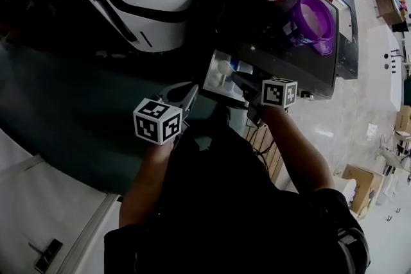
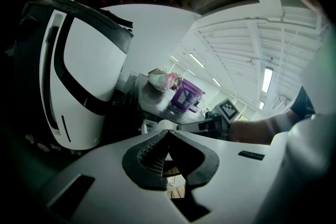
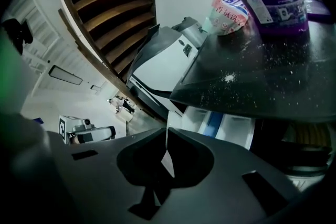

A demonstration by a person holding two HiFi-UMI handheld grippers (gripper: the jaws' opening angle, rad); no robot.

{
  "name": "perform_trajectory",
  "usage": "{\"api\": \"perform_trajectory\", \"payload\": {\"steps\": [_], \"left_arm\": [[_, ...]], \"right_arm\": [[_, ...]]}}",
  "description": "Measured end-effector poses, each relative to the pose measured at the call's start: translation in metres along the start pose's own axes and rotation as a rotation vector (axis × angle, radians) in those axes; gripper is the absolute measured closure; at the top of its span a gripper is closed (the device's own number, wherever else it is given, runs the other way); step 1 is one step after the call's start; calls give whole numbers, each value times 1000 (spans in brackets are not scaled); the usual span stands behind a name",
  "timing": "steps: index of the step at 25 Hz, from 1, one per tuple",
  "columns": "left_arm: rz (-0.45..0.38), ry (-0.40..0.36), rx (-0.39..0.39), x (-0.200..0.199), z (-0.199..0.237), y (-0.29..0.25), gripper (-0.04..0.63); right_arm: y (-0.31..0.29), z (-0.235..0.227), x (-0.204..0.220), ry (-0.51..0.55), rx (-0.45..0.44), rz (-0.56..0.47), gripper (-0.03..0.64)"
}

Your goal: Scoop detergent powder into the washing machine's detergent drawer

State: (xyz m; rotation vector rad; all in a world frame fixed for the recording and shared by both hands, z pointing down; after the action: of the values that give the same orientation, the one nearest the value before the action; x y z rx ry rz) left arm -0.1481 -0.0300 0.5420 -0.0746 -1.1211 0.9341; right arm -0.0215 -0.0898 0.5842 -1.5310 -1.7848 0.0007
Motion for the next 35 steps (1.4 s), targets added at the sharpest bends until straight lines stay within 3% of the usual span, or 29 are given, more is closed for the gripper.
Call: {"api": "perform_trajectory", "payload": {"steps": [9, 25, 35], "left_arm": [[-20, 6, -15, -2, 12, 11, 587], [-12, 42, -49, 20, 25, 30, 586], [-7, 38, -57, 27, 26, 41, 587]], "right_arm": [[-10, -9, -12, 61, 59, 23, 595], [-27, -15, -9, 438, 238, 198, 595], [-28, -5, 1, 632, 294, 278, 595]]}}
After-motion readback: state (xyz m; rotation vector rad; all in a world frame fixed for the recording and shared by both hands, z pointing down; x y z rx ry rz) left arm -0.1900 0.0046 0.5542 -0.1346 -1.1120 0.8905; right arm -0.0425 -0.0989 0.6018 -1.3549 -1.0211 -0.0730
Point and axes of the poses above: the fingertips, and each gripper's own axes: y backward along the fingers, z to its left, x out of its underside, the point moved 1 cm from there along y, backward along the fingers, and after that the axes turned 4 degrees about -x, right-handed, at the moved point
